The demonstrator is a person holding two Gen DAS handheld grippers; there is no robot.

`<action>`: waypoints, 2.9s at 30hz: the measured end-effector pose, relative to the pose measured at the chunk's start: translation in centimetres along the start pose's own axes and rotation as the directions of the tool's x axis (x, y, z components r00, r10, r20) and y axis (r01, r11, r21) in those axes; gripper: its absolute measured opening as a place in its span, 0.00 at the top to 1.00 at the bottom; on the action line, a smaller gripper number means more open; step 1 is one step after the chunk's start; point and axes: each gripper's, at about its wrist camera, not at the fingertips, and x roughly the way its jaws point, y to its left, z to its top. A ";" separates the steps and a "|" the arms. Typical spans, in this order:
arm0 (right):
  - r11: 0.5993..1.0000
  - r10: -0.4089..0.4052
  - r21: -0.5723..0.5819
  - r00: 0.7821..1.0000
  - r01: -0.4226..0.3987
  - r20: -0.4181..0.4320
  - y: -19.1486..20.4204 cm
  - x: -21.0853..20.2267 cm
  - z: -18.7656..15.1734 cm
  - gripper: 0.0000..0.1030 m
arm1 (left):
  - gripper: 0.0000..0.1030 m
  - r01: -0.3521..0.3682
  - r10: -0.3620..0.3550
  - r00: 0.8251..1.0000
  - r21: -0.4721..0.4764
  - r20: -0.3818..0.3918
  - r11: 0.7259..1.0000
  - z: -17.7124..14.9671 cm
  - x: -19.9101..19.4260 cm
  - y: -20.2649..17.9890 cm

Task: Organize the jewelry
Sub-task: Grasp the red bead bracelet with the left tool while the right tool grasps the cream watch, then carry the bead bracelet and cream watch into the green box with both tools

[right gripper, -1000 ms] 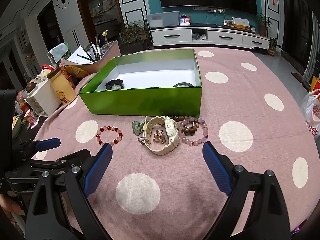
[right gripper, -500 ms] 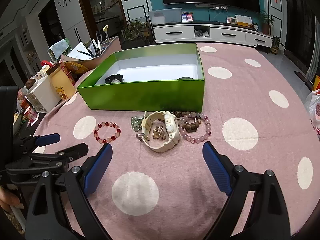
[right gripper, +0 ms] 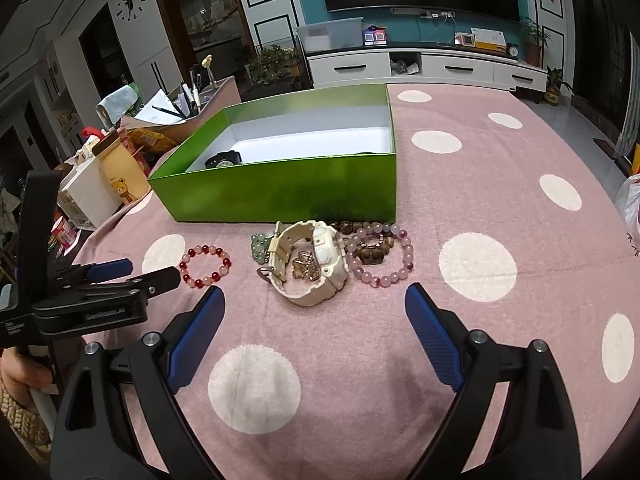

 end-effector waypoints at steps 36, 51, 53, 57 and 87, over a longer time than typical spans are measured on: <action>0.990 -0.072 -0.122 0.997 0.072 0.004 0.7 4.5 1.0 0.82 | 0.93 0.043 -0.045 0.999 0.108 0.016 0.993 0.8 1.9 -2.4; 0.998 0.008 -0.067 0.993 0.000 0.120 0.0 -0.6 2.9 0.82 | 0.93 0.067 -0.085 0.988 0.133 0.131 0.989 2.1 -3.6 -3.5; 0.999 0.018 -0.052 0.990 -0.010 0.142 -0.4 -1.5 3.4 0.82 | 0.93 0.068 -0.088 0.986 0.136 0.145 0.988 2.3 -4.3 -3.6; 0.998 0.064 -0.022 0.989 -0.062 0.130 -1.1 -2.0 4.0 0.82 | 0.93 0.076 -0.096 0.983 0.132 0.157 0.988 2.6 -5.0 -3.6; 0.999 0.038 0.021 0.968 -0.045 0.249 -2.3 -1.7 8.9 0.82 | 0.93 0.048 -0.081 0.957 0.121 0.279 0.991 10.5 -6.6 -4.3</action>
